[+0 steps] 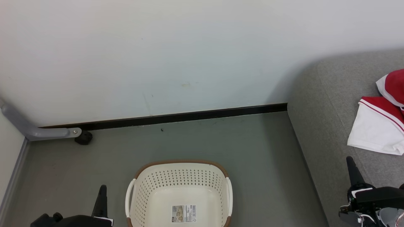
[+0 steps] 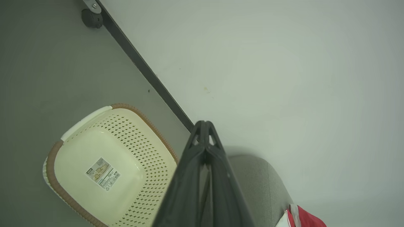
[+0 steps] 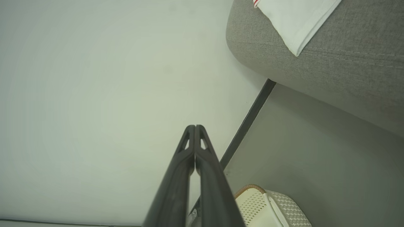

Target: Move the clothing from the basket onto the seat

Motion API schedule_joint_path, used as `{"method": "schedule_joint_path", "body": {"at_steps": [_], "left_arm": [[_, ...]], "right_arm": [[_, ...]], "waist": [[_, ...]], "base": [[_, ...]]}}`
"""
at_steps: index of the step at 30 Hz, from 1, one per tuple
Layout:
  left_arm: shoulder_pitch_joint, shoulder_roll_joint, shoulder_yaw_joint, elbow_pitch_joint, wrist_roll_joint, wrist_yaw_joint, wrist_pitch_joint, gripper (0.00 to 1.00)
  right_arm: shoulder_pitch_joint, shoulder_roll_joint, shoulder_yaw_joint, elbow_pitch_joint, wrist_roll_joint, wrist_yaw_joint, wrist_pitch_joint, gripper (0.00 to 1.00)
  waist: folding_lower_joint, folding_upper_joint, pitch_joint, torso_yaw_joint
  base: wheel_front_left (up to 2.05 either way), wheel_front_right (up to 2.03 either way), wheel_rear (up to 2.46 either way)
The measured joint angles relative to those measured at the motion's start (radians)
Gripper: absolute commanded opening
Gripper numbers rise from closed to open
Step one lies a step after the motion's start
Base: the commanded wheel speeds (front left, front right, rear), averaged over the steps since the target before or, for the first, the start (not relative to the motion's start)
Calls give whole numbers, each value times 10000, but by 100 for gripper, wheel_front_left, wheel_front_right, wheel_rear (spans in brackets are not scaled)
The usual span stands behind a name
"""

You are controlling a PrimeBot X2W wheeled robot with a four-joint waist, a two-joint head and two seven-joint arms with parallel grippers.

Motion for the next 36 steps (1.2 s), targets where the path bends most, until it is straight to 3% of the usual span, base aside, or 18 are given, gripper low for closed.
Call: {"method": "schedule_joint_path", "body": {"at_steps": [25, 36], "left_arm": [[-239, 8, 408, -368, -3812, -688, 941, 0], [-374, 8, 451, -428, -4372, -767, 1047, 0]], "right_arm": [[15, 539, -1175, -328, 3022, 272, 924, 0], [28, 612, -1340, -368, 3436, 276, 1043, 0]], "waist": [[0, -1, 25, -135], [1, -1, 28, -150]], "base": [[0, 0, 0], [0, 0, 0]]}}
